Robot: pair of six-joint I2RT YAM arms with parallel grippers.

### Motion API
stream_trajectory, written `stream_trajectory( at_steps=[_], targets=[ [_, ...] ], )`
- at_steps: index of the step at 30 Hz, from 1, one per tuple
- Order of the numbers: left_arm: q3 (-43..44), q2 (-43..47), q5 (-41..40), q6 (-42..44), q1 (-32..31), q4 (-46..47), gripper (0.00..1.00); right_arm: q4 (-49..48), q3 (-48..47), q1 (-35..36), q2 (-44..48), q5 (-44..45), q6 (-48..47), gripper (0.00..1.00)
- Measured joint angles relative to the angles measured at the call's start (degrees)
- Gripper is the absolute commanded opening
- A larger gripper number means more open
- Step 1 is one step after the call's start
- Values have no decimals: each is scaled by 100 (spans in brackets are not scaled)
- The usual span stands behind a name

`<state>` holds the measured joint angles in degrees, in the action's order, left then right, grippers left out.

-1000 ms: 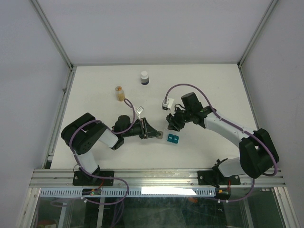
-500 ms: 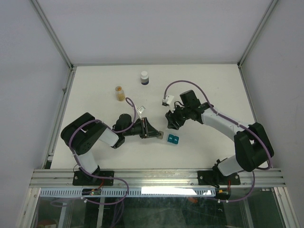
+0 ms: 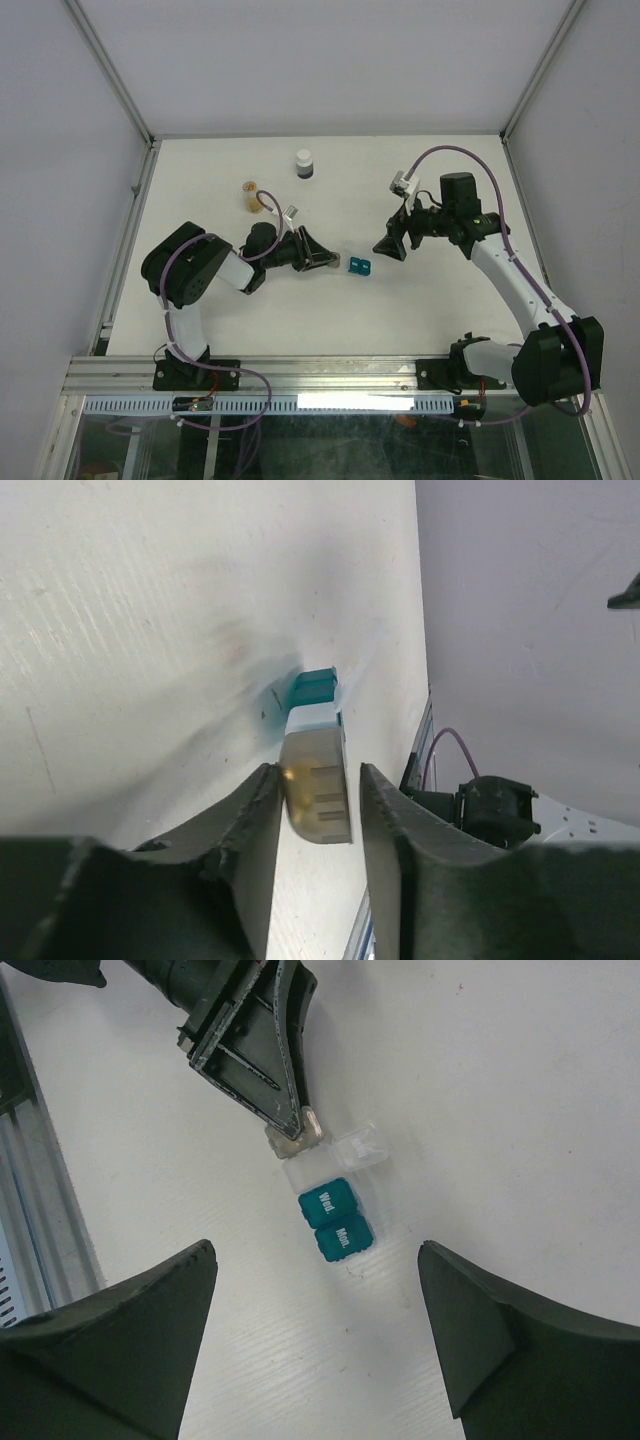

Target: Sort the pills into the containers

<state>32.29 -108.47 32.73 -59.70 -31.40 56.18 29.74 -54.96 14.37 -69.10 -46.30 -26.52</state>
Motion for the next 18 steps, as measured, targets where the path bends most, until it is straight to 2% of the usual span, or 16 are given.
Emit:
stream_trajectory(
  at_steps=[3,9,18],
  targets=[
    [109,7,-120,96,2,-334,50,63,0,-31,-2,-133,-13,85],
    [179,411,-470,551,76,-1427,57,131,0,-68,0,-269,-17,85],
    [332,2221,-1980,1908,114,-3842,62,155,0,-153,15,-306,-33,85]
  ],
)
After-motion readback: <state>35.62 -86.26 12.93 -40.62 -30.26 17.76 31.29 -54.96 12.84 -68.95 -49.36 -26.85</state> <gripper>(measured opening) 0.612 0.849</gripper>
